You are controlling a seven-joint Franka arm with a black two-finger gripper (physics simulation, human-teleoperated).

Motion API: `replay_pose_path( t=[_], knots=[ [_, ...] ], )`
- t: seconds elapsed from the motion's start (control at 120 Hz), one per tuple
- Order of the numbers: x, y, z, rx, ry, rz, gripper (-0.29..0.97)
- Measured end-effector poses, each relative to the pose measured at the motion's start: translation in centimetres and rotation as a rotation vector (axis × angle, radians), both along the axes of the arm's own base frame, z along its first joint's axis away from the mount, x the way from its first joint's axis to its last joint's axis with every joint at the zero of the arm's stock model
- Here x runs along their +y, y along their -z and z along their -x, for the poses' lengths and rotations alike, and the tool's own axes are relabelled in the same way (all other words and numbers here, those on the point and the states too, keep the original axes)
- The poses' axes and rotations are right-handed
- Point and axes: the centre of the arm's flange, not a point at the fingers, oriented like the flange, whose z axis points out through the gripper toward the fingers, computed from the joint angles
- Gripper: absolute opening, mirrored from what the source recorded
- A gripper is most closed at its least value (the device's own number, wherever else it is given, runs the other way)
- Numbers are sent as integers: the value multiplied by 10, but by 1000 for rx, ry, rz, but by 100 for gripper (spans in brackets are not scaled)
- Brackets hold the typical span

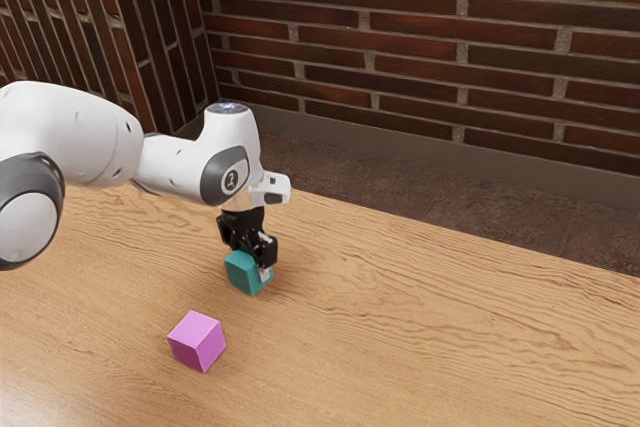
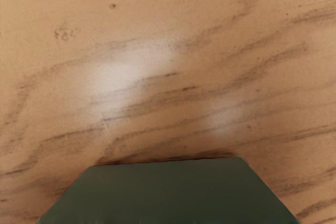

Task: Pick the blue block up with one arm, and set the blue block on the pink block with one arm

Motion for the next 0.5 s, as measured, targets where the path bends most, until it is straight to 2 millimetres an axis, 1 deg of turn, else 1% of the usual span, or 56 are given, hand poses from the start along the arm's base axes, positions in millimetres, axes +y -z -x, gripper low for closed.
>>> replay_pose_path(
  t=[0.083,0.15,0.208,0.3,0.367,0.433,0.5],
  knots=[
    [-1,-12,-1,-19,1,2,39],
    [-3,-28,-1,-40,4,6,39],
    [-6,-45,5,-58,6,13,40],
    [-4,-72,29,-72,1,26,39],
    [-3,-91,43,-70,4,18,39],
    [-1,-96,61,-45,-1,13,39],
    [1,-98,79,-19,-11,10,39]
  ],
)
